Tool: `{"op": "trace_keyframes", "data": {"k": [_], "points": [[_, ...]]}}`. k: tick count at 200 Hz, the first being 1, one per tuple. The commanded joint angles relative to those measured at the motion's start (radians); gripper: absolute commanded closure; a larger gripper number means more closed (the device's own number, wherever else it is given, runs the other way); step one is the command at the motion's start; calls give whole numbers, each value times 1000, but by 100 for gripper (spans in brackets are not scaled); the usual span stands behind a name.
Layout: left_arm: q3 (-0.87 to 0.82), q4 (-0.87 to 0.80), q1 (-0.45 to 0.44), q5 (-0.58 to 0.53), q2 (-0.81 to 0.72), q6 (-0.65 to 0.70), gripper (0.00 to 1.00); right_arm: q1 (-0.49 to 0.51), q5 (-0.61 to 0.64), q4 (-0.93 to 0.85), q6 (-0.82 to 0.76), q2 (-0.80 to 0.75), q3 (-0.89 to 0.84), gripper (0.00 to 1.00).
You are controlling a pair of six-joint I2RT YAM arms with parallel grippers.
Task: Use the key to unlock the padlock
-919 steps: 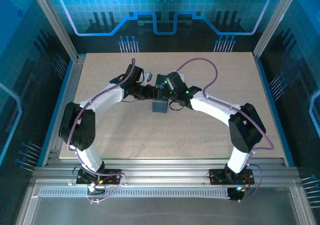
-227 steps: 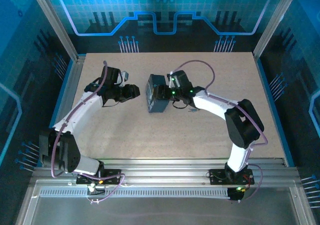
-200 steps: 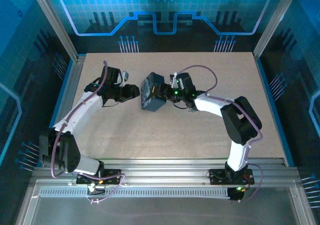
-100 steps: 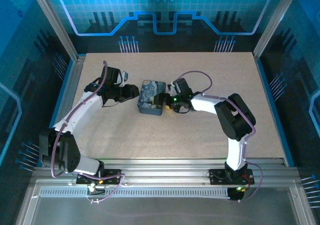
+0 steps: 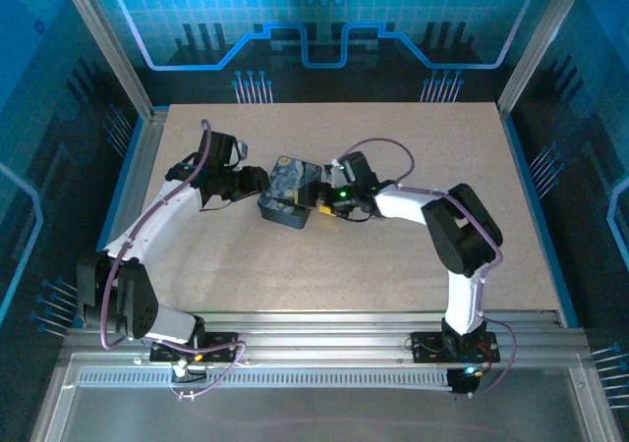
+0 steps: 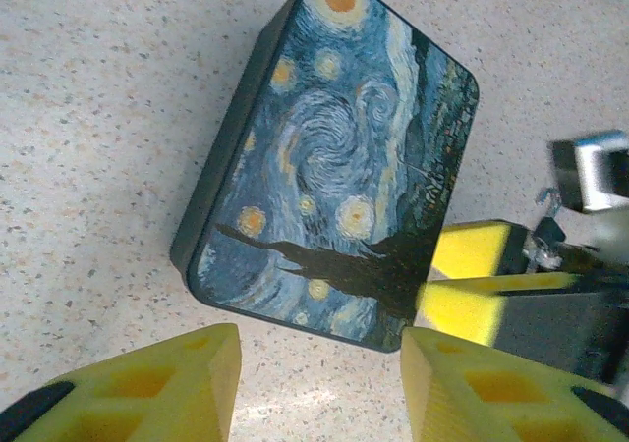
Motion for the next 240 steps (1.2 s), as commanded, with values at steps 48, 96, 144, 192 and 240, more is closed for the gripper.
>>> {"op": "trace_keyframes", "data": {"k": [48,96,144,192,240], "points": [[-83,98,34,-265,-49,80,1,-191,271,-276,-441,-392,-179,0],[-389,492,71,-486,-198,370,1,-341,538,-60,-645,-739,-465,0],[-665,926,136,-484,-185,444,1,-485,523,167,-704,-720,-596,0],[-745,1306,138,-390,-38,449,1,-526,537,519,-706,-570,-697,0],[-791,1519,144,-355,110,470,1,-427,594,685,-787,-401,-700,0]]}}
